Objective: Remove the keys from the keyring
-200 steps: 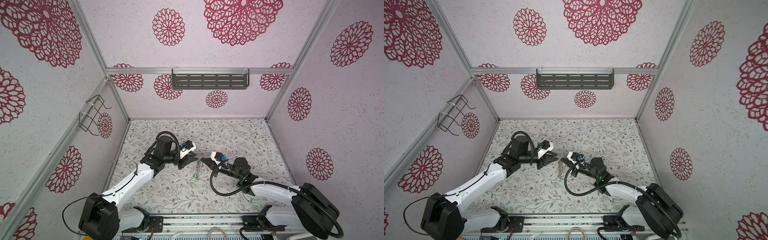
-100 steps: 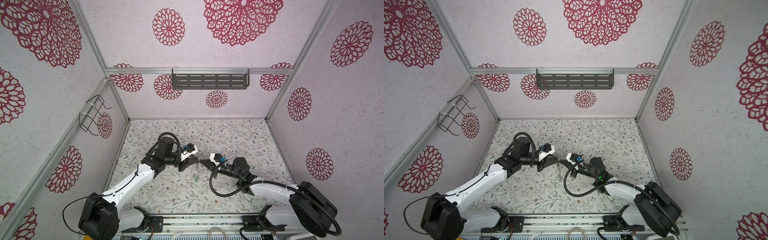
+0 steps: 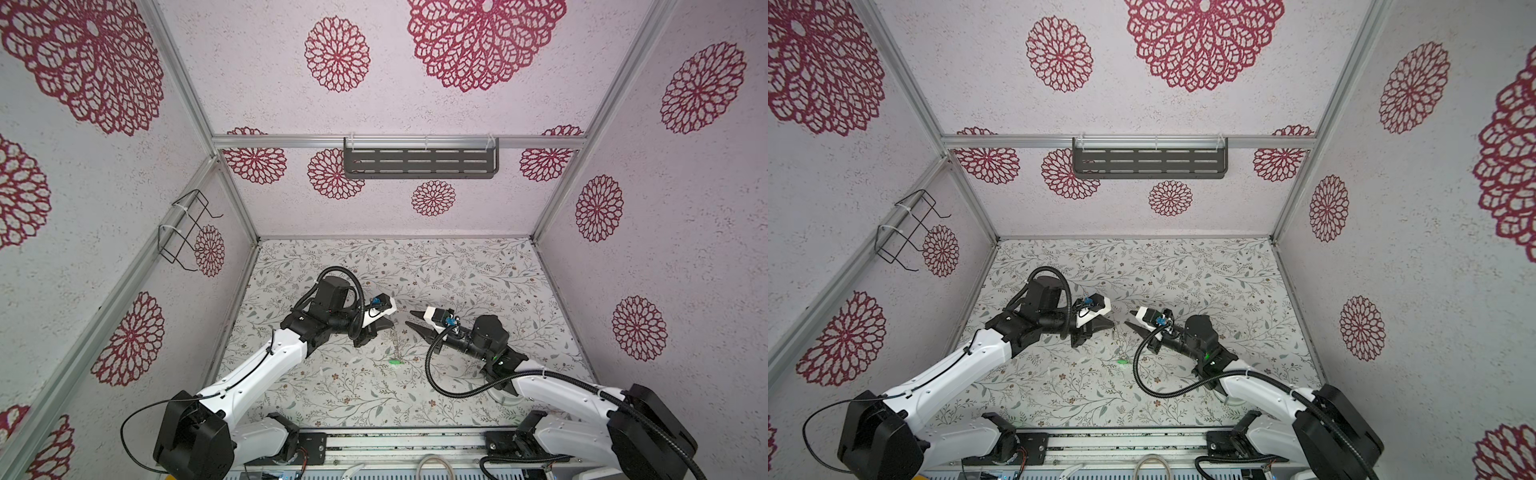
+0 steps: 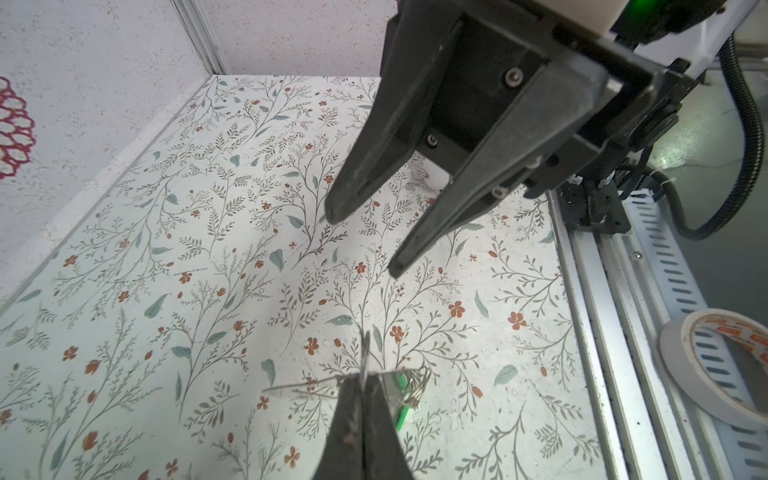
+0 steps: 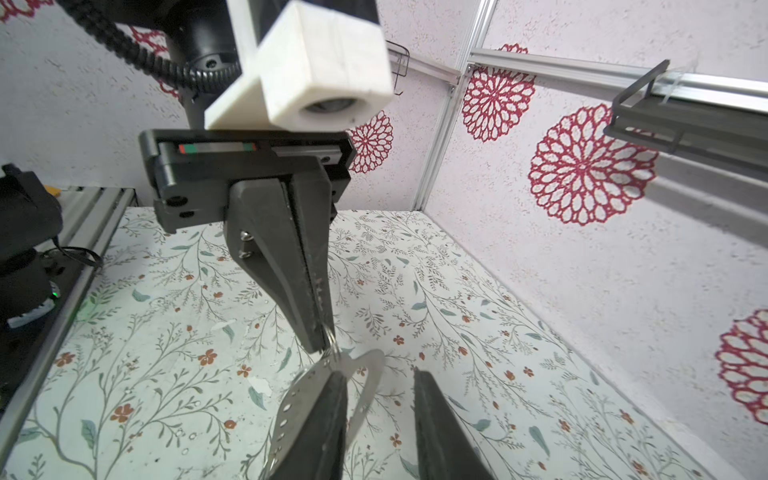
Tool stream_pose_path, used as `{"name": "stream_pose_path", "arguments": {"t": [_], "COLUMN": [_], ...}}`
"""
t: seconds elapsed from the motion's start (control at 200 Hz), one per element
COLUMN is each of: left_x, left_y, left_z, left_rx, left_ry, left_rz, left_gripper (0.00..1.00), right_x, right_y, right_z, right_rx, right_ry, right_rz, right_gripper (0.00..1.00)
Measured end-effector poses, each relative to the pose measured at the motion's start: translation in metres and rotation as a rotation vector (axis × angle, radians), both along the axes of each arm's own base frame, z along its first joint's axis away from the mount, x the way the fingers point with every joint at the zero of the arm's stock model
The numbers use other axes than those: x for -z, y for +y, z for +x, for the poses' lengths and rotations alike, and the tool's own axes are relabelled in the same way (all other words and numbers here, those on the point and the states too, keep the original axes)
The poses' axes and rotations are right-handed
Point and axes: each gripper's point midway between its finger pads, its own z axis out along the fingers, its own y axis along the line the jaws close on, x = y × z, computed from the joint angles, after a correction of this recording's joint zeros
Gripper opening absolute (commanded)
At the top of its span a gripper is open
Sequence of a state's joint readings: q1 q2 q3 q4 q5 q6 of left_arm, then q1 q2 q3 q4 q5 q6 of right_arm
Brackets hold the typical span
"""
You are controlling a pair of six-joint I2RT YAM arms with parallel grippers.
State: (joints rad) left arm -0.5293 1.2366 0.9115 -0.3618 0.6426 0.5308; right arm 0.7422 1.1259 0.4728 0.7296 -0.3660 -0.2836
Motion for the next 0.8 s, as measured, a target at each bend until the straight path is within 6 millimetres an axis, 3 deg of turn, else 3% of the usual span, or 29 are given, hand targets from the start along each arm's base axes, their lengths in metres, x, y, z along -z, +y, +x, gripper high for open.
{"name": "stream_pose_path", "arguments": {"t": [0.32, 0.801], "left_x": [-0.009, -0.012], "left_y": [0.003, -0.001], "left_z": [0.001, 0.001], "left_rx": [0.029, 0.069], "left_ry": [-0.094, -0.09], "left_rz": [0.091, 0.16], "left_gripper": [0.0, 0.0], "right_x": [0.018, 0.017], "right_y": [0.004, 0.022], "right_z": [0.001, 0.005], "right_rx": [-0.018, -0.08], "right_ry": [0.023, 0.021], "right_rz": [-0.111, -0.08], "right_gripper": [0.25, 0.22]}}
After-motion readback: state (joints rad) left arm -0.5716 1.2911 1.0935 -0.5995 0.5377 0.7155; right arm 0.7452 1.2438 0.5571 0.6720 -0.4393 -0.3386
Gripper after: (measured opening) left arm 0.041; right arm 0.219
